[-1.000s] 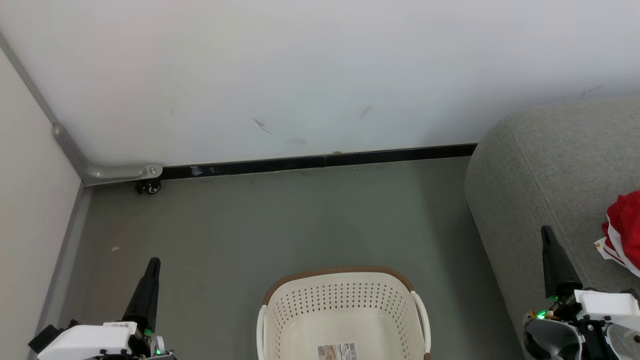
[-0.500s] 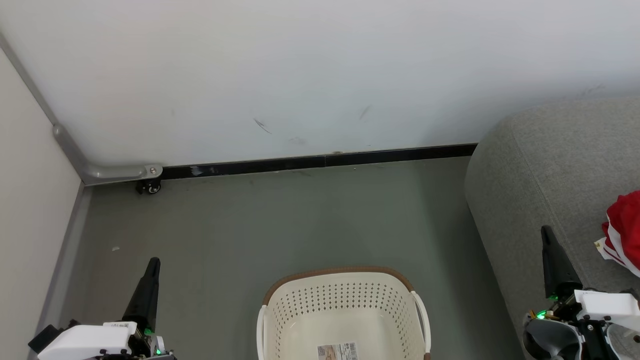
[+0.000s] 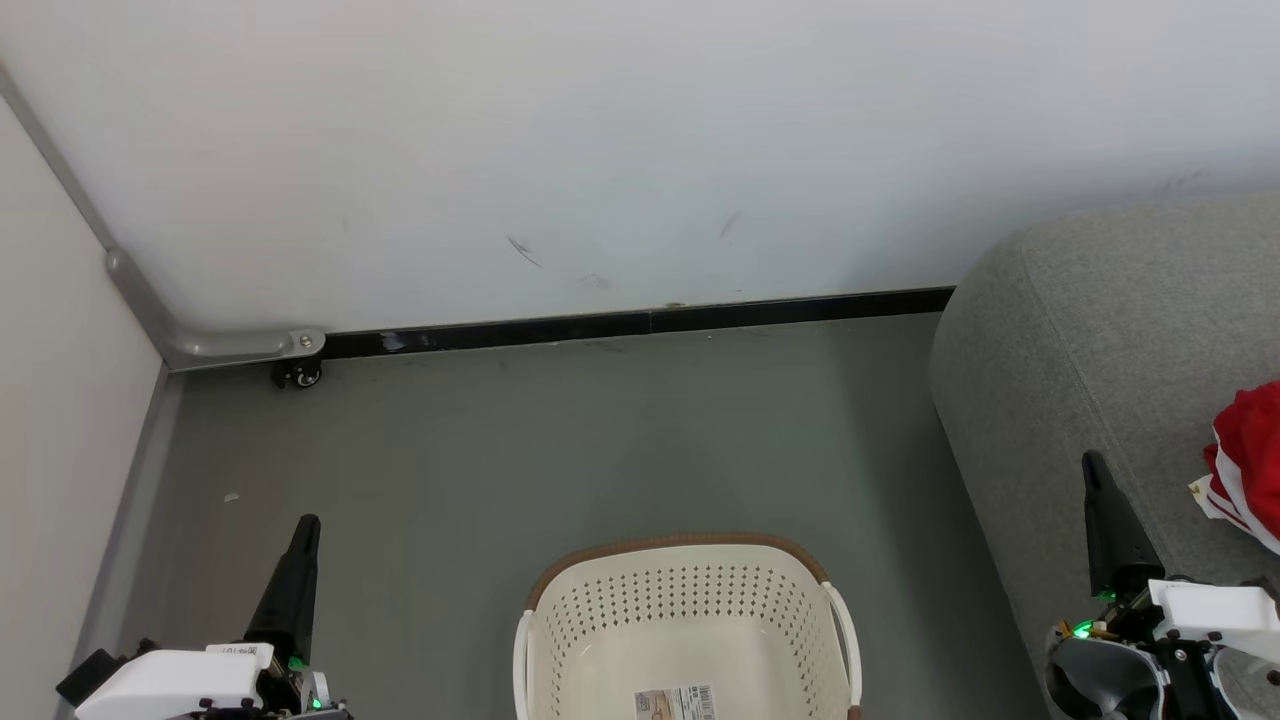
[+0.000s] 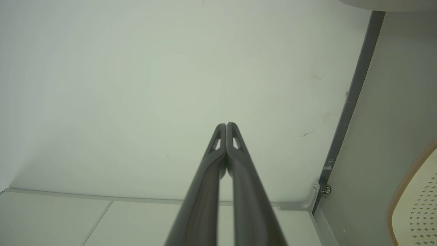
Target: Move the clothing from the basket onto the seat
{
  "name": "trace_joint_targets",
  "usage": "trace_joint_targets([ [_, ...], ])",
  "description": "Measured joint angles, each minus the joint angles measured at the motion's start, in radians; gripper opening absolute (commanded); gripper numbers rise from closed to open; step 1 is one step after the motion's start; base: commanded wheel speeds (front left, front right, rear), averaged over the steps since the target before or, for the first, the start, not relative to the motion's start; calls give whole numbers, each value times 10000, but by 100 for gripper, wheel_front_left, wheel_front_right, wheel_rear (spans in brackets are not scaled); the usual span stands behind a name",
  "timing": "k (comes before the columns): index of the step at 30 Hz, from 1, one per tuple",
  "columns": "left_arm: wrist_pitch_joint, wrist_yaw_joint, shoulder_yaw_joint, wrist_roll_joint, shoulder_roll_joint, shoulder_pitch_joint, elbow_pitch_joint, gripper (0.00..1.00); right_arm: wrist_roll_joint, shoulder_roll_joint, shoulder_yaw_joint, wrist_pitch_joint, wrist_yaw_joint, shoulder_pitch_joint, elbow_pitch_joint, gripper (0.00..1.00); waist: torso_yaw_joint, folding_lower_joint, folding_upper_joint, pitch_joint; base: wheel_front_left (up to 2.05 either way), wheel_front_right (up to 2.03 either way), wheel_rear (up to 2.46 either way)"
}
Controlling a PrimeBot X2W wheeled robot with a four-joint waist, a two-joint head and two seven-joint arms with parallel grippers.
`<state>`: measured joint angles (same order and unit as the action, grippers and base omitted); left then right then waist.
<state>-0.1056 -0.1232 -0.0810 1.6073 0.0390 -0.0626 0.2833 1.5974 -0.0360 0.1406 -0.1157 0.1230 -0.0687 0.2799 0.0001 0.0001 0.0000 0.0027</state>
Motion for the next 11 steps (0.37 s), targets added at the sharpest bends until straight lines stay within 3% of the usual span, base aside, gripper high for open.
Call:
trace_joint_targets([
  [11,0,0,0,0,0,0,-4,0,0,0,0,0,0,0,-2,0,0,0,0,0,0,0,0],
])
